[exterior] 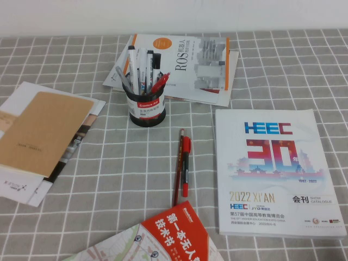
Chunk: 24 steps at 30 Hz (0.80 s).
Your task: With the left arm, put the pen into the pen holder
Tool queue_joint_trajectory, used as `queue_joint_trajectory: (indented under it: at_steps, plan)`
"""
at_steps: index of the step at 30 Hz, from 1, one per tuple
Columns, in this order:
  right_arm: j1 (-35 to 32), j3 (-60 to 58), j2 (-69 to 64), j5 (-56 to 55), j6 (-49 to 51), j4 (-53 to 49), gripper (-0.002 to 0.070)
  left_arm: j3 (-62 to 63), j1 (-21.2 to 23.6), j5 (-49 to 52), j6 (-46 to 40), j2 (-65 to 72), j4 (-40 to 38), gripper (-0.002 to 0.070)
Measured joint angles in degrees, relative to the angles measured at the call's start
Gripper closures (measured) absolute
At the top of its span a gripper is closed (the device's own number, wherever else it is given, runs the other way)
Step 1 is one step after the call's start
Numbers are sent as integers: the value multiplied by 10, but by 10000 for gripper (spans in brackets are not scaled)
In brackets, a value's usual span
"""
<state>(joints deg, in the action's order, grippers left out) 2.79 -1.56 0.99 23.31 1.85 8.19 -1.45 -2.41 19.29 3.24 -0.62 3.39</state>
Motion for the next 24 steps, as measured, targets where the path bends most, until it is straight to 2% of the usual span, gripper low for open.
queue_joint_trajectory:
  at_steps: [19, 24]
  plan:
    - [0, 0, 0, 0, 0, 0, 688, 0, 0, -8, 0, 0, 4, 677]
    - [0, 0, 0, 0, 0, 0, 688, 0, 0, -40, 7, 0, -34, 677]
